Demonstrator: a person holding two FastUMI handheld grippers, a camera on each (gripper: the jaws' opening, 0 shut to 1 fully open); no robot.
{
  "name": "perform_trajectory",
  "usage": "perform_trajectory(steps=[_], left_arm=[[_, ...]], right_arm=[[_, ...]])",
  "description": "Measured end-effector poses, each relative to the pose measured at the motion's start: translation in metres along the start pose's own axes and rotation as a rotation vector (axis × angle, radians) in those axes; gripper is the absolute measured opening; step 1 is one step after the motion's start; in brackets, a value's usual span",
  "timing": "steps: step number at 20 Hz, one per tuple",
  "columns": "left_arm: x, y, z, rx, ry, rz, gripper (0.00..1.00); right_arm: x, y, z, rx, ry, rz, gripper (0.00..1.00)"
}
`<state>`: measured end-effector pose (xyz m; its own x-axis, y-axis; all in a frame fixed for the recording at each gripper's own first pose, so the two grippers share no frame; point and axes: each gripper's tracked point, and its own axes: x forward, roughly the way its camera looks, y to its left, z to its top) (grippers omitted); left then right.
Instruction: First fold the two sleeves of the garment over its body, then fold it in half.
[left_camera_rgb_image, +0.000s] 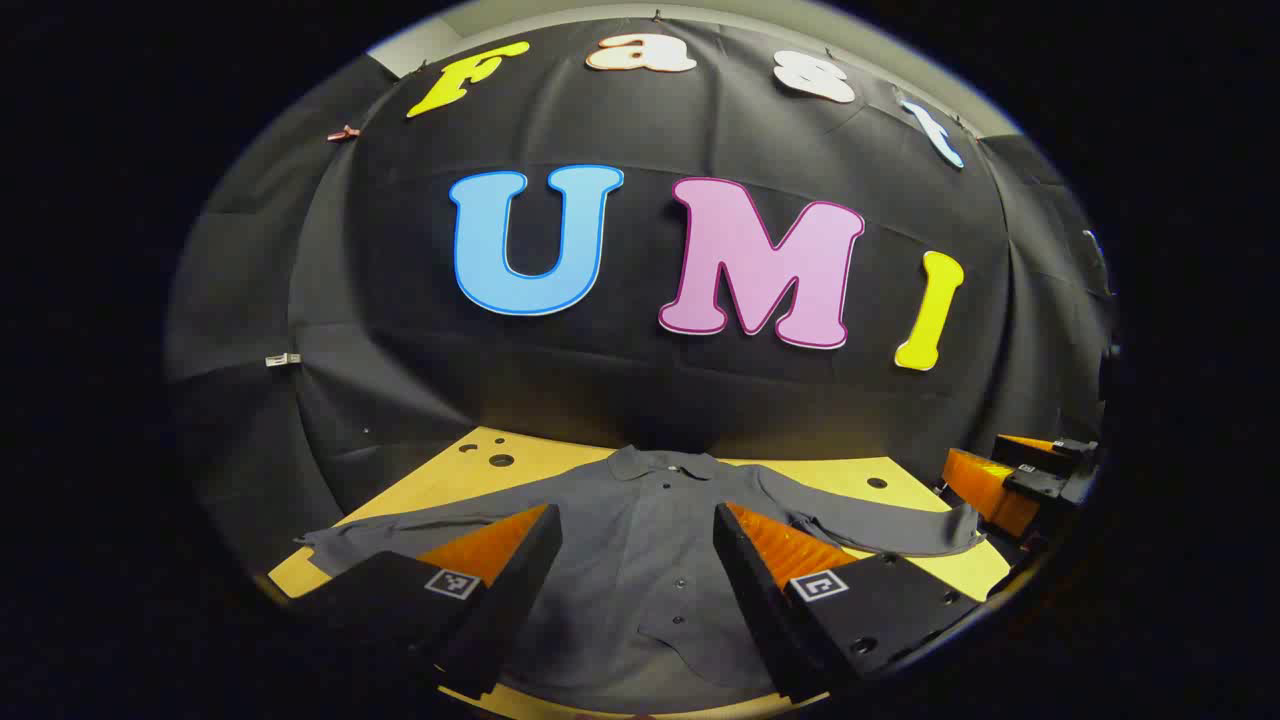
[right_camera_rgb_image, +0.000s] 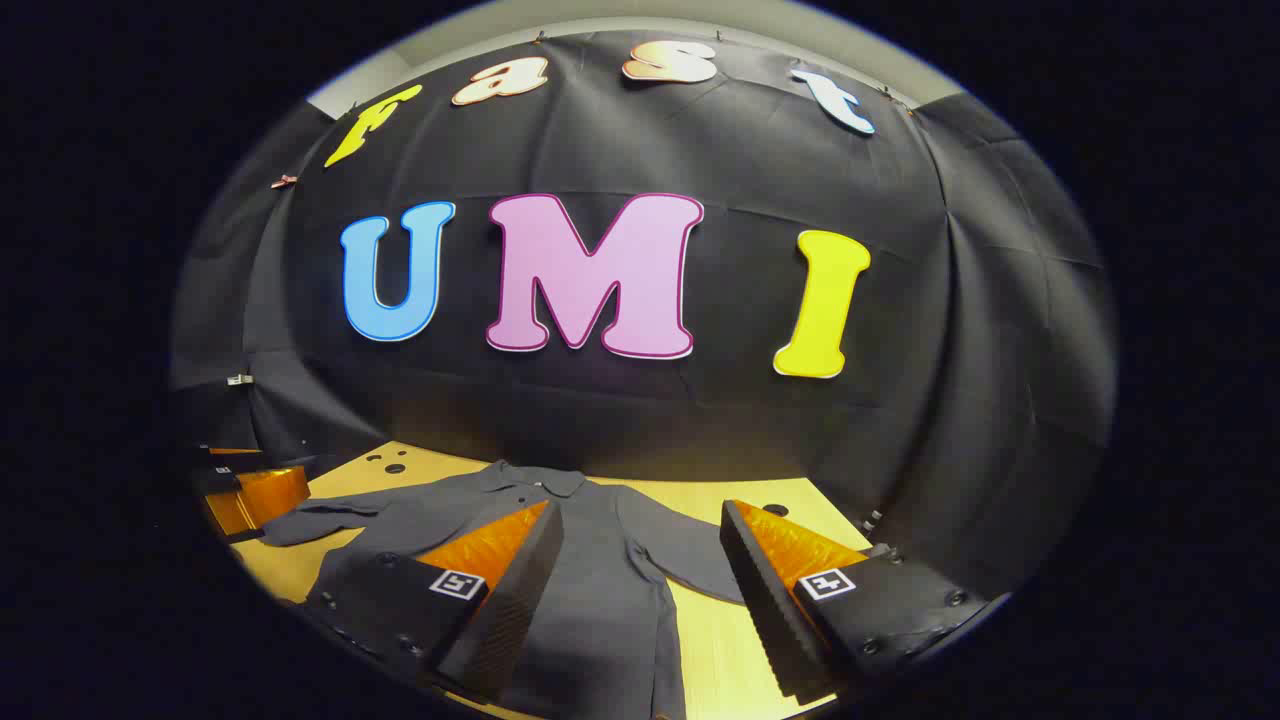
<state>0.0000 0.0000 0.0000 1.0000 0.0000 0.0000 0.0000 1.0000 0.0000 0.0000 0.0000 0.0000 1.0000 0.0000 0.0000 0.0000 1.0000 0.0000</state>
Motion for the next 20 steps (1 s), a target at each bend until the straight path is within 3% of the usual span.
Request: perform_trajectory(steps=[9,20], left_arm=[[0.003,0.01,0.0,0.051,-0.013,0.034,0.96],[0.014,0.008,0.006,0.092,-0.032,0.044,0.96]], right_arm=[[0.01,-0.017,-0.019,0.097,0.047,0.003,0.98],[0.028,-0.027,-0.03,0.072,0.052,-0.012,0.97]])
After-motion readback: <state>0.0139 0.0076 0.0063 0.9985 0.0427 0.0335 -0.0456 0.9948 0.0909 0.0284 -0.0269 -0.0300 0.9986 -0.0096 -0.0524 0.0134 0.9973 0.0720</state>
